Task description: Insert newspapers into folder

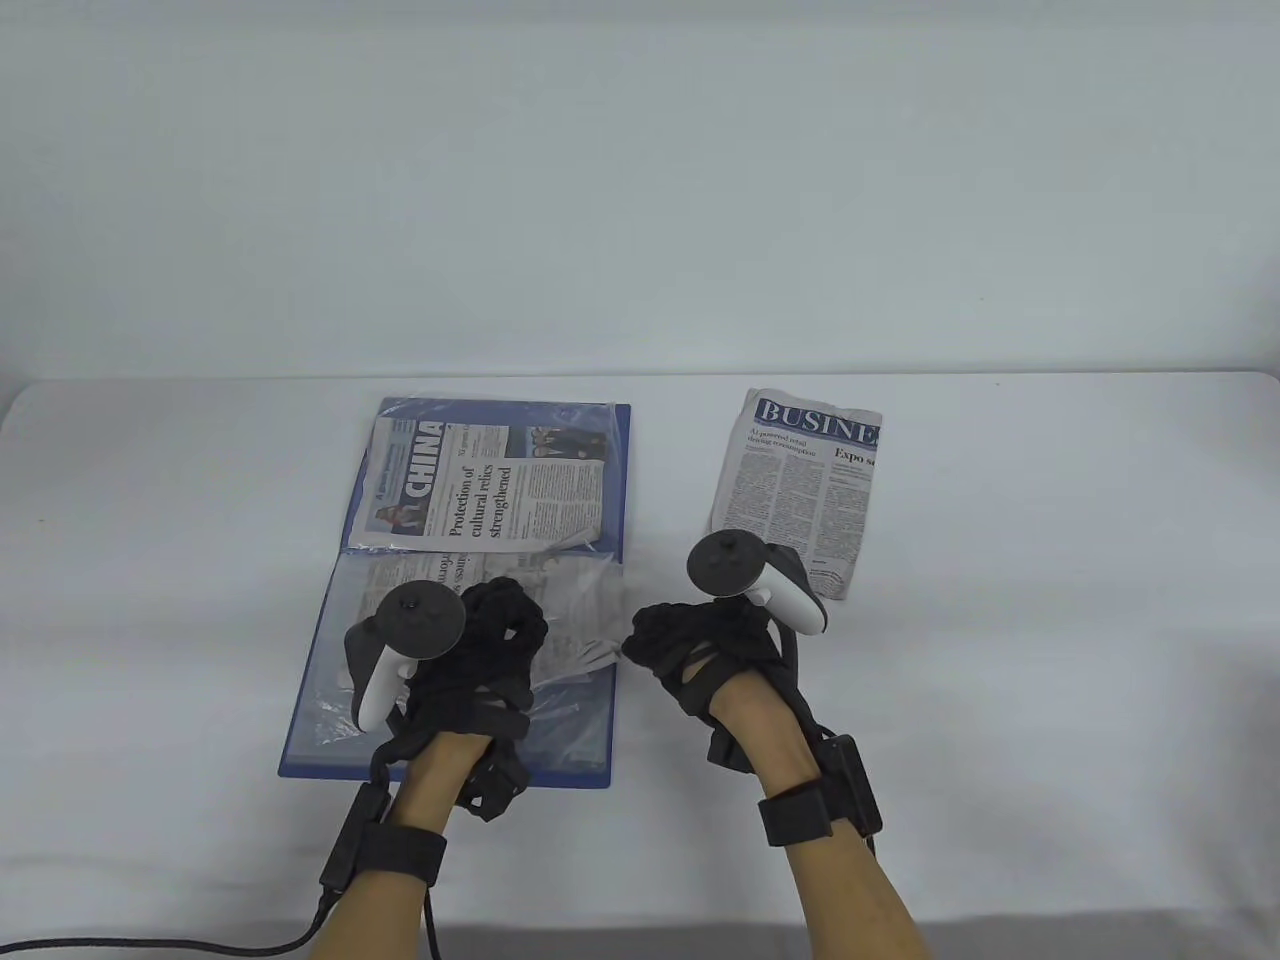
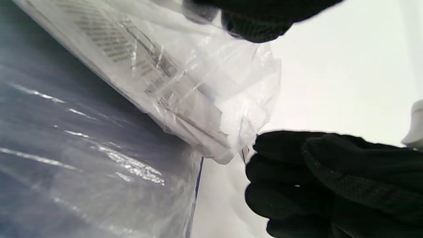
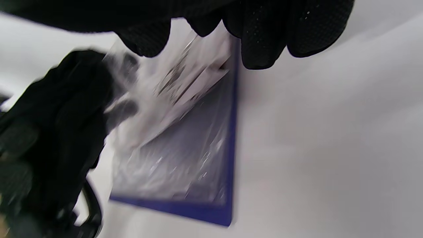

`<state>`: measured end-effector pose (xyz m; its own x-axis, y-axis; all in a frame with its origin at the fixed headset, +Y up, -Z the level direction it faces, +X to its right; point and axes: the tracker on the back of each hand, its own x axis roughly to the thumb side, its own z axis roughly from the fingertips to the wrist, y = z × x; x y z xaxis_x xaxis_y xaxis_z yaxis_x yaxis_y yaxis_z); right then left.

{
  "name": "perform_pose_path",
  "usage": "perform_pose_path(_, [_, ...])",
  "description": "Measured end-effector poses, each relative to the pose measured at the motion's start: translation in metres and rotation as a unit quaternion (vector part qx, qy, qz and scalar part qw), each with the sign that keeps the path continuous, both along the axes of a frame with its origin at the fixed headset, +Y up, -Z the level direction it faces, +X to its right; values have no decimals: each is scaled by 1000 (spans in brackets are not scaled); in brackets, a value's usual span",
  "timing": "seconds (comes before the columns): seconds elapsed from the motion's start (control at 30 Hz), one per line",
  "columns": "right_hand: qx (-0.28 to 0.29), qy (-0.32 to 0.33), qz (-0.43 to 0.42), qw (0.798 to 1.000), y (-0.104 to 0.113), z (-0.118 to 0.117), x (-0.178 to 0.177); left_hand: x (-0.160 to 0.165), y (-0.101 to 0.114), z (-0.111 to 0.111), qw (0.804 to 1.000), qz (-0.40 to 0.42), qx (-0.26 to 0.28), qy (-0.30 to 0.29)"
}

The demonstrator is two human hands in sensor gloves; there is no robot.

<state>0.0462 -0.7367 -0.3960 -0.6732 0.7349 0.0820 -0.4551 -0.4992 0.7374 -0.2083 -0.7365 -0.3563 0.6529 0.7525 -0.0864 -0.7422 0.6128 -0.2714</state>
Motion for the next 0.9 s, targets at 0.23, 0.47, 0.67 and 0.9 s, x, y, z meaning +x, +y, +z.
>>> perform_pose_path(0.23, [63,27,105,992,-12,6,-57,0,0,2,1000,4,0,-1])
perform_pose_path(0.47, [162,-24,100,981,-4,5,-57,0,-1,1,1000,6,2,1])
perform_pose_path(0.67, [203,-97,37,974,21,-3,-43,-1,9,8,998,6,34,47])
perform_pose_path(0.9, [190,-148,-23,970,34,-22,-41,1,44,23,985,-36,142,87])
